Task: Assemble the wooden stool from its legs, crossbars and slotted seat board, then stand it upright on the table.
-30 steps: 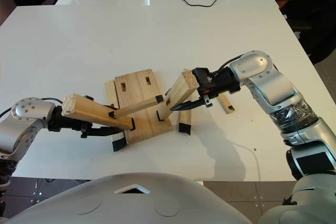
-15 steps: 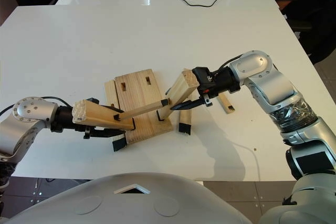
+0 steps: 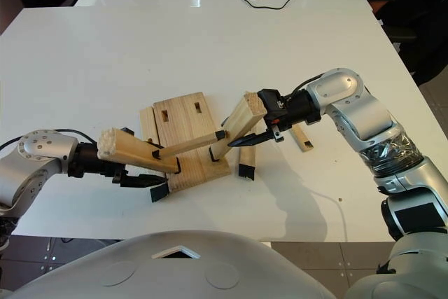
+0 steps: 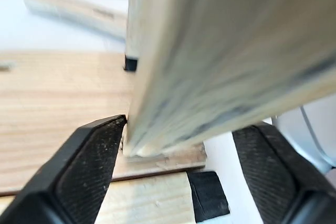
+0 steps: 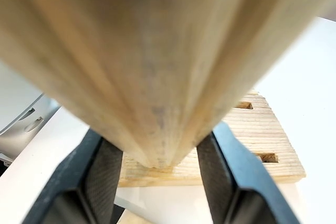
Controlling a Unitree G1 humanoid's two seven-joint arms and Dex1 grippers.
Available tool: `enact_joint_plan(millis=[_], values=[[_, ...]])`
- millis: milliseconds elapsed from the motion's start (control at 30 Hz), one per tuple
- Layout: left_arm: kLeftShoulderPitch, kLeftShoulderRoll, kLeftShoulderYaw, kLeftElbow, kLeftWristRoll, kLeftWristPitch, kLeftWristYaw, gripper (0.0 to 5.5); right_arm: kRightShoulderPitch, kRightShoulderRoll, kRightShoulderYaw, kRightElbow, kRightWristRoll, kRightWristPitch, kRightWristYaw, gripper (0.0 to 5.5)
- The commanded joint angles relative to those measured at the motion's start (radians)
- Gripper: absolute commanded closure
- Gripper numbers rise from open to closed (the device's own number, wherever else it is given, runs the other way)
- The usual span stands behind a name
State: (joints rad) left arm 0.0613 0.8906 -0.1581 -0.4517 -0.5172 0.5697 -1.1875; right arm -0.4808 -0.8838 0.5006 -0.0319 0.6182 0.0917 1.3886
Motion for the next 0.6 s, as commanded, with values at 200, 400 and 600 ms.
enact_joint_plan(millis=[200, 400, 600], values=[[-0.008, 0.021, -0.090, -0.005, 0.070, 0.002, 0.013, 1.14, 0.156, 0.006, 0.164, 0.078, -0.290, 0.137, -0.099, 3.51], [-0.007, 0.021, -0.043, 0.041, 0.019, -0.019, -0.041, 1.14, 0.155, 0.009, 0.164, 0.074, -0.288, 0.138, -0.102, 3.51], [0.011, 0.068, -0.021, 0.146, 0.065, -0.153, -0.145, 1.14, 0.159, 0.009, 0.165, 0.071, -0.288, 0.139, -0.107, 3.51]])
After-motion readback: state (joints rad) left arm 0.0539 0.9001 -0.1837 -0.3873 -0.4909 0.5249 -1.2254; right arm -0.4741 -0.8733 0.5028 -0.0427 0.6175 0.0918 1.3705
